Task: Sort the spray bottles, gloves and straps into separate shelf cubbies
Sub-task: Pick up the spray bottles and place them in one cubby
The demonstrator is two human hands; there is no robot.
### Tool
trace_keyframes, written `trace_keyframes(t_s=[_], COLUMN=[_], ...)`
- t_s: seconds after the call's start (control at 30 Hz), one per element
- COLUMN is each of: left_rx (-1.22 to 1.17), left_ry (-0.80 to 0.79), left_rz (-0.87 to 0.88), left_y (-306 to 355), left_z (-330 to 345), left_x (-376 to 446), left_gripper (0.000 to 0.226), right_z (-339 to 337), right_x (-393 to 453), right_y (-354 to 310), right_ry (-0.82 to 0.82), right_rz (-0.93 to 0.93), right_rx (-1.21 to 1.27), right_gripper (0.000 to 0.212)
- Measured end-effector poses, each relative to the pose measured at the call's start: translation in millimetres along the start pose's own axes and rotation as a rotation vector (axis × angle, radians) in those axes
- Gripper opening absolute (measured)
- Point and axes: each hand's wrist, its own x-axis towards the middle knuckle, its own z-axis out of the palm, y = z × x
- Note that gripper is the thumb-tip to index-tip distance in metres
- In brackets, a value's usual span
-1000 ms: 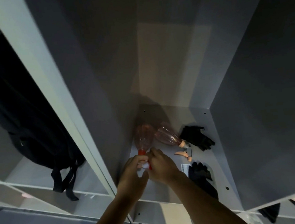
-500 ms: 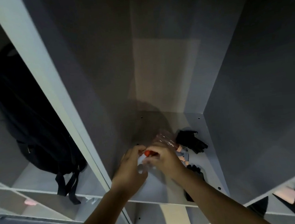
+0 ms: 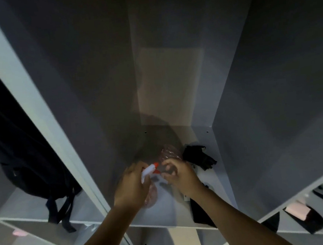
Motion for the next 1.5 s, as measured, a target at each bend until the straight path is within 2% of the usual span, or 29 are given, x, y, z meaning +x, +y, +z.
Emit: trace_keyframes(t_s=[0.1,0.2,0.27,0.4,0.43,0.53,0.6,0.73,0.87,0.97,1.1,1.2,1.27,1.4,1.5], left_rx=[0.048,0.257,0.352,0.391,0.401,0.381,0.389,0.450,0.402,0.363,0.361,0.339,0.337,0.272,0.286], left_ry=[0.032,0.103,0.095,0.057,0.056,0.016,-0.003,-0.028,-0.022,-0.023,-0.011,-0.030,-0.057,-0.049,-0.055], left_rz=[0.039,0.173,0.257,0.463,0.501,0.547,0.559,0.540,0.526,0.524,0.503,0.495,0.493,0.457,0.411], left_y=[5,13,22,44,49,57,58,58,57,57,54,53,52,50,54], left_z=[5,12,18,34,38,47,51,55,52,49,39,34,31,21,13], left_x=[1,6,10,22,26,37,43,44,41,39,39,37,36,29,18], left_gripper=[0.024,0.040,0.046,0.043,0.041,0.038,0.038,0.039,0.037,0.036,0.035,0.037,0.039,0.040,0.037], right_z=[-21,-37,-44,-52,-52,-45,-38,-26,-4,7,4,-9,-19,-38,-41], right_x=[2,2,2,9,12,24,29,33,43,56,61,55,45,16,-4], right_y=[23,45,58,85,91,112,123,124,133,143,134,108,88,44,18], right_ry=[0.089,0.177,0.216,0.194,0.171,0.126,0.152,0.224,0.274,0.293,0.280,0.254,0.254,0.362,0.441], right_rz=[0.011,0.004,0.010,0.088,0.127,0.217,0.292,0.420,0.522,0.602,0.660,0.651,0.575,0.279,0.095], right_rx=[-0.103,-0.190,-0.247,-0.386,-0.404,-0.431,-0.356,-0.209,-0.176,-0.124,-0.069,0.014,0.061,0.197,0.068], right_gripper=[0.028,0.029,0.031,0.068,0.071,0.066,0.064,0.042,0.052,0.051,0.031,0.029,0.031,0.019,0.011])
